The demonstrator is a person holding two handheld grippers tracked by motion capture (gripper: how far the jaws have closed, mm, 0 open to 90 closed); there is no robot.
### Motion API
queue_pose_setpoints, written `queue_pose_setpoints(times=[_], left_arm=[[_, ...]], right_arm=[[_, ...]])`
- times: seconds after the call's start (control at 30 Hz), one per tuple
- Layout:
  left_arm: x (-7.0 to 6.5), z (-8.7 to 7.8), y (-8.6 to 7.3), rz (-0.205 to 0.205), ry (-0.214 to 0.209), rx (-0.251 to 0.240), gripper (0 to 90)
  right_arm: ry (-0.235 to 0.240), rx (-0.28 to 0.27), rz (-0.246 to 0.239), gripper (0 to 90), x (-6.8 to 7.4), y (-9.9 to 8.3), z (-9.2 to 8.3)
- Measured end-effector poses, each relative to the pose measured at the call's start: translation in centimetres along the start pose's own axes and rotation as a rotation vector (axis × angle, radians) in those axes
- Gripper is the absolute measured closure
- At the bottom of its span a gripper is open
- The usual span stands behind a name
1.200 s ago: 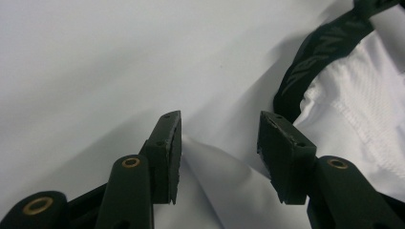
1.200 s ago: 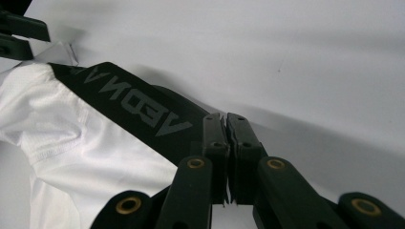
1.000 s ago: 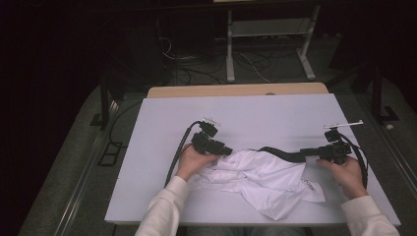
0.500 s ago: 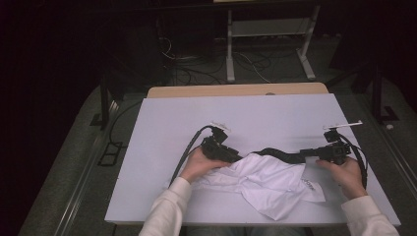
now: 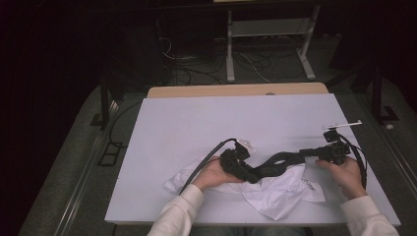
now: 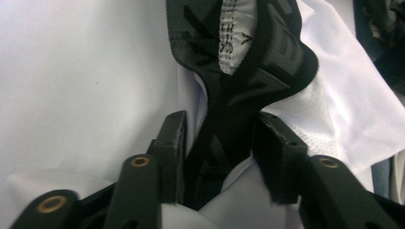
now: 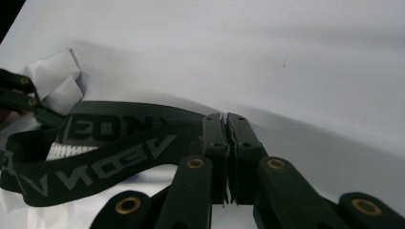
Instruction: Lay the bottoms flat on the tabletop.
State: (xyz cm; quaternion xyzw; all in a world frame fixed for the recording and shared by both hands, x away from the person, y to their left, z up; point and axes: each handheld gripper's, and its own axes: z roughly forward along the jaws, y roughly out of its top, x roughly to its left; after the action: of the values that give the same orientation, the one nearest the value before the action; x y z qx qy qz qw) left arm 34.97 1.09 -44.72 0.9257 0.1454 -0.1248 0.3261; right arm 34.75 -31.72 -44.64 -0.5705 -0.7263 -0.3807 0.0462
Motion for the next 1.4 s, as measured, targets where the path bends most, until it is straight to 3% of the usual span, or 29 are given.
queue_pose_setpoints(times=[0.03,0.13,0.23,0.33,0.5,0.57,0.63,0.73,0.9,1.0,1.07,1.23,1.33,1.4], left_arm=[[0.0,-0.1,0.1,-0.003,0.003,-0.001,61.8],[0.1,-0.8,0.2,-0.022,0.021,-0.019,73.5],[0.1,-2.1,0.4,-0.040,0.083,-0.034,84.6],[0.3,-3.7,0.6,-0.051,0.159,-0.011,85.4],[1.0,-7.1,1.2,-0.102,0.281,0.014,85.4],[1.8,-8.8,1.7,-0.135,0.322,0.018,85.2],[2.2,-9.3,1.9,-0.139,0.346,0.029,85.1],[3.3,-10.1,2.5,-0.142,0.463,0.077,84.9],[5.6,-9.2,3.5,-0.112,0.595,0.131,84.8],[7.1,-8.3,4.0,-0.087,0.644,0.180,84.8],[8.1,-7.7,4.5,-0.083,0.650,0.181,84.9],[11.2,-5.9,4.6,-0.136,0.624,0.089,83.3],[12.3,-4.9,4.0,-0.187,0.614,0.042,72.8],[12.5,-4.7,3.7,-0.195,0.634,0.032,62.9]], right_arm=[[0.001,-0.001,0.000,86.0,0.0,0.0,0.0],[0.003,-0.005,0.000,85.9,0.0,0.0,-0.1],[0.004,-0.019,0.001,86.0,0.0,0.0,-0.3],[0.017,-0.055,-0.014,86.0,0.4,0.2,-0.8],[0.056,-0.119,-0.048,86.0,1.6,1.0,-1.4],[0.069,-0.152,-0.090,86.0,2.7,1.7,-1.3],[0.070,-0.159,-0.103,86.0,3.0,2.0,-1.2],[0.075,-0.167,-0.140,86.0,3.9,2.9,-0.5],[0.034,-0.140,-0.178,86.0,4.2,4.0,1.2],[0.026,-0.133,-0.162,86.1,3.6,4.6,2.2],[0.027,-0.132,-0.146,86.1,3.2,4.7,2.6],[0.012,-0.127,-0.126,86.1,2.3,4.7,2.7],[0.003,-0.129,-0.112,86.1,1.7,4.7,2.5],[-0.003,-0.133,-0.101,86.1,1.3,4.6,2.5]])
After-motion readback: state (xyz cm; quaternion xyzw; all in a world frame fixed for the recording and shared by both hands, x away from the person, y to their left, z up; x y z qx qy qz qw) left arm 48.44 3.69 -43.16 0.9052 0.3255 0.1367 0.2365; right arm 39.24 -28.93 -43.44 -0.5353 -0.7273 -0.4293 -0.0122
